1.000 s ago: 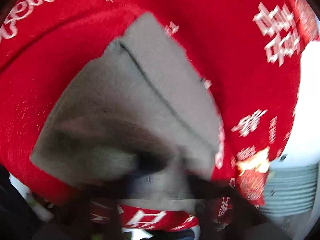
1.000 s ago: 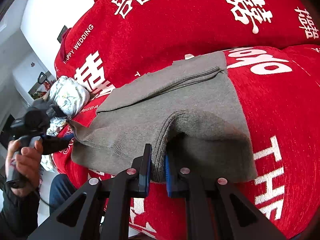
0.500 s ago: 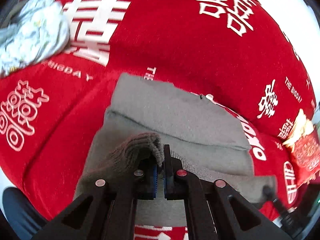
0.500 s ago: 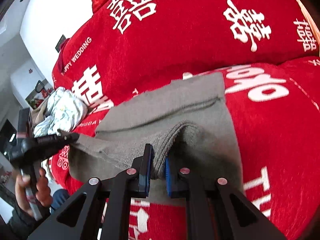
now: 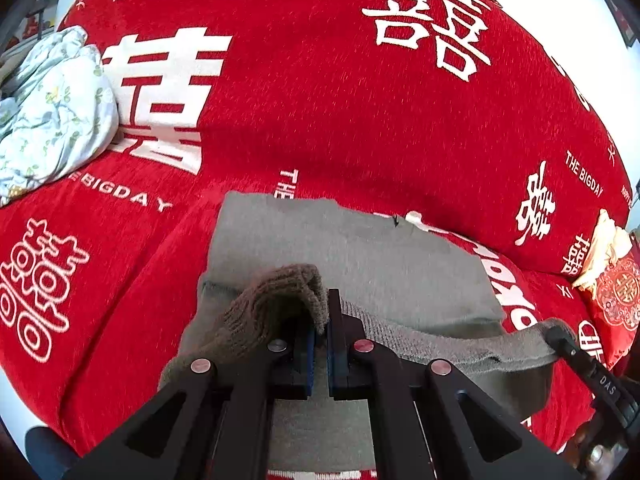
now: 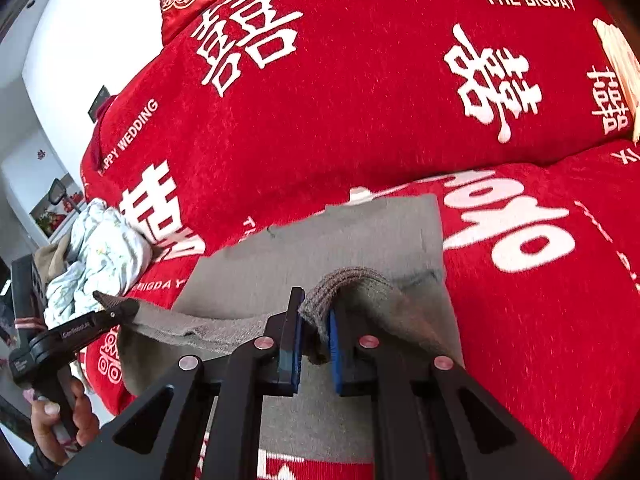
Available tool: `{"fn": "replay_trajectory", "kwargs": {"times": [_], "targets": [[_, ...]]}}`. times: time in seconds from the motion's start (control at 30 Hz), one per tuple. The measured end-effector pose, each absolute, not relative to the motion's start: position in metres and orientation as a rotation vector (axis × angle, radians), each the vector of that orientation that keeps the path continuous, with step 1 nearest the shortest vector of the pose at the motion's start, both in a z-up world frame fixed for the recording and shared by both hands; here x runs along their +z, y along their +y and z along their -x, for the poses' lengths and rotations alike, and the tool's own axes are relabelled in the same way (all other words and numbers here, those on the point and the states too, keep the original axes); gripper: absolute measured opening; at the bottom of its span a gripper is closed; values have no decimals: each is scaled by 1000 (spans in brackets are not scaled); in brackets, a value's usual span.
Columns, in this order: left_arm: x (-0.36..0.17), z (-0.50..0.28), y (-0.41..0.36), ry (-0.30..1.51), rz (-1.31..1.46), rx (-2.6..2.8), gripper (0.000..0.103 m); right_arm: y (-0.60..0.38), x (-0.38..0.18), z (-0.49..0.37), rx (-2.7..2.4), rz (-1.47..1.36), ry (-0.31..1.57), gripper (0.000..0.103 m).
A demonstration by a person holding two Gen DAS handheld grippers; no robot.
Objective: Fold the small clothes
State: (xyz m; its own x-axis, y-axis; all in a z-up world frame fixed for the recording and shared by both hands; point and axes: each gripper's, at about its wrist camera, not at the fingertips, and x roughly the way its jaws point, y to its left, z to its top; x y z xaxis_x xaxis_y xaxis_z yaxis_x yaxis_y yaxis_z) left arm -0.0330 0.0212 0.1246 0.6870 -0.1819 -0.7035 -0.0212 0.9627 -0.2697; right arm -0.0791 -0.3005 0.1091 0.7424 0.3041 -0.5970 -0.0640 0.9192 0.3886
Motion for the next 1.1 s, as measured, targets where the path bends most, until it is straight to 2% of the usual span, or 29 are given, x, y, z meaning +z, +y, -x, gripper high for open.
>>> {"fn": "replay_trajectory", "kwargs": {"times": [0.63,0.9,1.1], "targets": [[160,-45,17,785,255,-96,5,-296,142,3,123,-321,665,6],[140,-76,9,839,248,-93,5,-300,117,-21,114,-320,723,5],[142,-89,9,838,258,-101,5,-307,119,-28,106,-346,709,5]]}}
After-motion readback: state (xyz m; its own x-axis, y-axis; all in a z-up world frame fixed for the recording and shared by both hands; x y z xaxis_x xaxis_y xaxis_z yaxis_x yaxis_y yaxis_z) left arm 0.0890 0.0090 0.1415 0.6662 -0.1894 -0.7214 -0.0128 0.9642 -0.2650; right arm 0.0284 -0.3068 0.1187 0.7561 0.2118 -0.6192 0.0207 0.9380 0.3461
